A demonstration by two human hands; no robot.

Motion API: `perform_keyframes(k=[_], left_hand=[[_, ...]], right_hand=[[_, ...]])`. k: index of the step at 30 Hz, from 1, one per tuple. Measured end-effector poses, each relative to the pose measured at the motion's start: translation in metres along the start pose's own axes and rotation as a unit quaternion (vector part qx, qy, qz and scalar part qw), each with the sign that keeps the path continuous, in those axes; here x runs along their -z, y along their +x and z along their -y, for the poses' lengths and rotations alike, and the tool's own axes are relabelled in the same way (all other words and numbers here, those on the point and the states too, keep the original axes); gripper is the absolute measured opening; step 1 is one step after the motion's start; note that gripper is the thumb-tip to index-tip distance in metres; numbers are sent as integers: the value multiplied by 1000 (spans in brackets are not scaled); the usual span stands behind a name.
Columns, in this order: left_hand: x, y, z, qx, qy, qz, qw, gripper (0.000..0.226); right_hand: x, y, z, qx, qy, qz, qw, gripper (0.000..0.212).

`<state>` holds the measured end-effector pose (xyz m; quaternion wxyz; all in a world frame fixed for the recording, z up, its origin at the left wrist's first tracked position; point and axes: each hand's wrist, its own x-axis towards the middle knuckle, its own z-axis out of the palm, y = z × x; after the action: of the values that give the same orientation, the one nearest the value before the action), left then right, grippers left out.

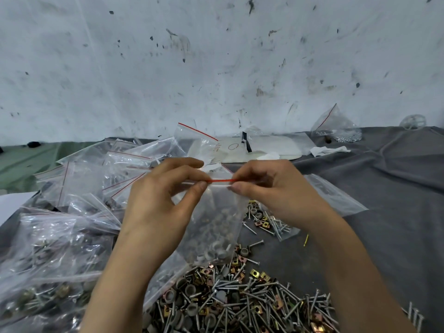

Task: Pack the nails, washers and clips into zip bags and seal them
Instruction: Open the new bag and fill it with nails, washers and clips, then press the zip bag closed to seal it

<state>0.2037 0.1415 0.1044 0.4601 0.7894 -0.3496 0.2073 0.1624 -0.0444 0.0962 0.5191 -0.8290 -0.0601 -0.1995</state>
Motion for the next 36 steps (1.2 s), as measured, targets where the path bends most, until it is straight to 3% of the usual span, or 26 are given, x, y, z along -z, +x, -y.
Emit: perform_keyframes(k=[5, 10, 21, 27, 34, 36], left_hand=[[3, -1, 5, 77, -38, 26, 996, 37], [2, -2, 7, 104, -11, 79, 991, 35], [2, -2, 5, 87, -25, 102, 991, 55], [-1, -4, 0, 11, -23, 104, 994, 65], [-12, -5, -2, -1, -12, 113, 994, 55], [-13, -5, 0, 5, 1, 122, 993, 36]], right_hand=[[11, 0, -6, 4, 23, -9, 1000, 19], [18, -2, -9, -6, 19, -1, 1000, 21], [25, -6, -6, -19, -19, 20, 999, 22], [23, -10, 7, -28, -89, 56, 994, 11], [17, -12, 18, 14, -191, 82, 978, 19], [18, -14, 19, 12, -184, 78, 980, 15]])
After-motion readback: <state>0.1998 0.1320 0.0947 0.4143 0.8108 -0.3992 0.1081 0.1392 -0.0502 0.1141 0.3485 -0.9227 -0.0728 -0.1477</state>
